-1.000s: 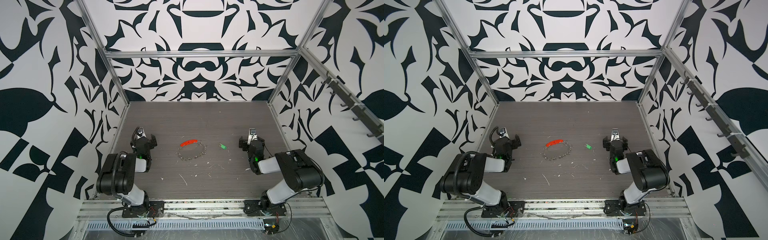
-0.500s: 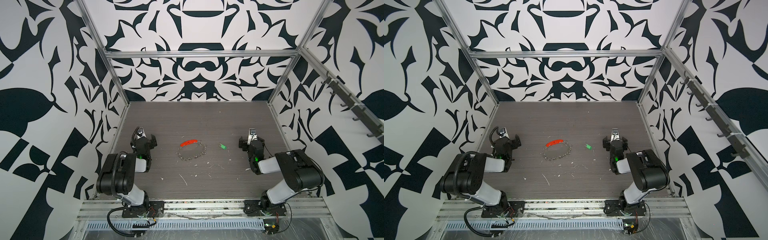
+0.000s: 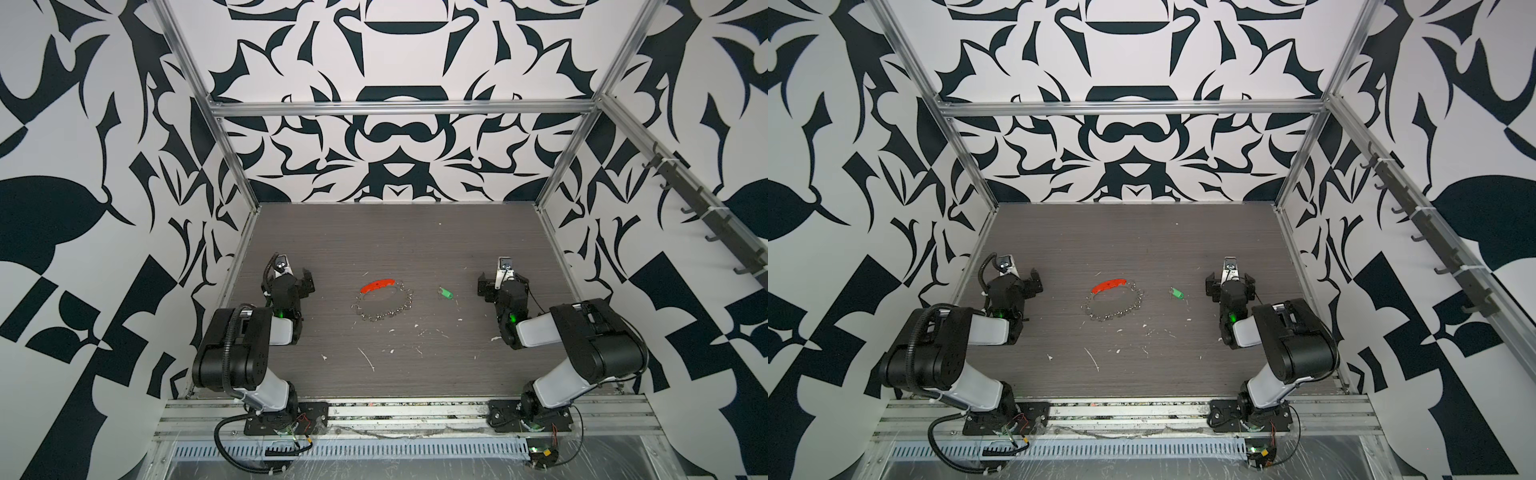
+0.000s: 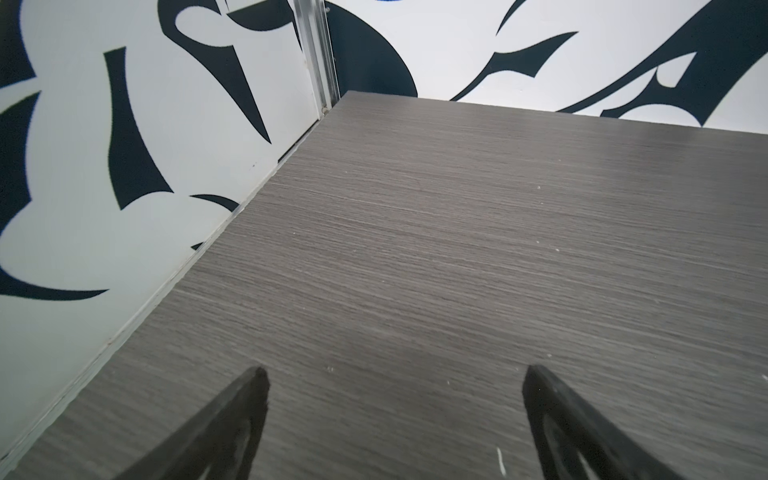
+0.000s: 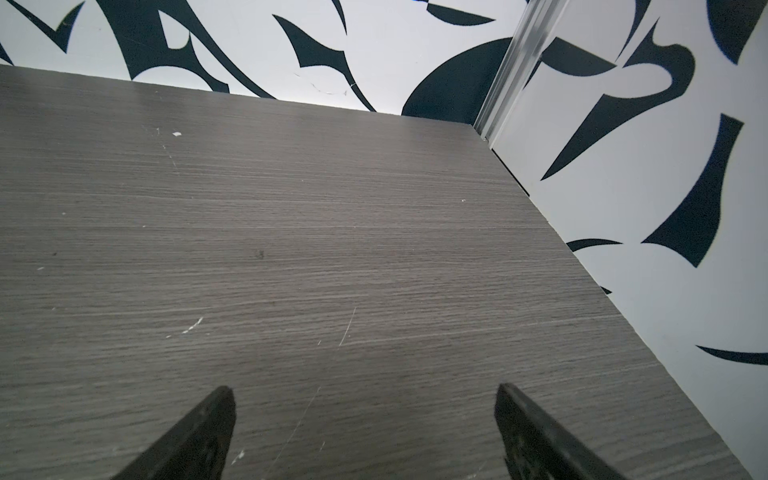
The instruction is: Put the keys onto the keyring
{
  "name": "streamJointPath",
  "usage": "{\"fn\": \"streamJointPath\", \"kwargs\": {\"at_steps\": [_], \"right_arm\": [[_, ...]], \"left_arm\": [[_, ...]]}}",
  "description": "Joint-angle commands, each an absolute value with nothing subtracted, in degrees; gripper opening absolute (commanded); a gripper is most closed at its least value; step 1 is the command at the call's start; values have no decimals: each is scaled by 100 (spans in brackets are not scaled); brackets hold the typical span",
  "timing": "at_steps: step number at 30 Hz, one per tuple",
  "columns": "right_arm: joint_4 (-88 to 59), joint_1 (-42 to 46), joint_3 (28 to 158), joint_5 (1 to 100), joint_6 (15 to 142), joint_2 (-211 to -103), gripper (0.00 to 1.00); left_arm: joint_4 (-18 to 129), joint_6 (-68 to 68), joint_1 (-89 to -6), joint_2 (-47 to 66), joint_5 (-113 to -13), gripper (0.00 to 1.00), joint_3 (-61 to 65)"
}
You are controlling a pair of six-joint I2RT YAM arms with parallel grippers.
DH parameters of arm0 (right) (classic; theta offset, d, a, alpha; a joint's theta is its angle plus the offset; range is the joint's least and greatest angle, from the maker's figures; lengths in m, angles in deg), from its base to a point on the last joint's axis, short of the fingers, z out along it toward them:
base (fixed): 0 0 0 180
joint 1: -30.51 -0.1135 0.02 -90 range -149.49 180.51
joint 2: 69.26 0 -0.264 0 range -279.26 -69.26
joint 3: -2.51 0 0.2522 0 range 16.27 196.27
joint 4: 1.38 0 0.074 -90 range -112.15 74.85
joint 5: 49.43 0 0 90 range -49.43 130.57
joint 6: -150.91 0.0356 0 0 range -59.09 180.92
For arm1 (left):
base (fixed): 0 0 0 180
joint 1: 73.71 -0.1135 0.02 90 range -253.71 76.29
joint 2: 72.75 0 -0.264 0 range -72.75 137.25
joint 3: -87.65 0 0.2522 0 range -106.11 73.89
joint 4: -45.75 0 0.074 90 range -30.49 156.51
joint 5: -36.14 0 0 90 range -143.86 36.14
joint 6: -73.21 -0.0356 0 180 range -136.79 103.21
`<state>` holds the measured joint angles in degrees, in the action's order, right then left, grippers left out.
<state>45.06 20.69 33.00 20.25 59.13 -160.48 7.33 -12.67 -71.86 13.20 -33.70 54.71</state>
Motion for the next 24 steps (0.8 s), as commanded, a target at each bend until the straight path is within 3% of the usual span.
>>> {"fn": "streamJointPath", "kwargs": {"at_steps": [1, 5, 9, 12, 14, 19, 22, 24], "right_arm": [[5036, 2038, 3128, 1931, 5826, -15907, 100], [4171, 1397, 3194, 892, 5480, -14819, 100], [783, 1082, 4776, 363, 6245, -13792, 100], [-1103, 1078, 5856, 98, 7741, -13636, 100], [-1774, 1100, 5965, -623, 9185, -13688, 100], [-1888, 1378, 5568, 817, 9260, -13405, 96], [-1124, 1109, 4818, 1564, 9176, -13162, 89], [-735, 803, 4459, 1625, 9124, -13184, 87]], "left_arm": [[2323, -1351, -6791, -2, -3105, 99, 5050], [5792, -275, -6546, -1127, -3270, 99, 3342], [7623, 413, -6545, -1381, -3621, 99, 2411], [7745, 1168, -6545, -1543, -3051, 99, 2542], [7658, 2077, -6562, -1562, -2442, 99, 2853], [7589, 2720, -6668, -1768, -3480, 99, 2950], [6147, 3348, -6251, -1995, -4542, 88, 3812], [5429, 3682, -5592, -1887, -4405, 82, 4248]]}}
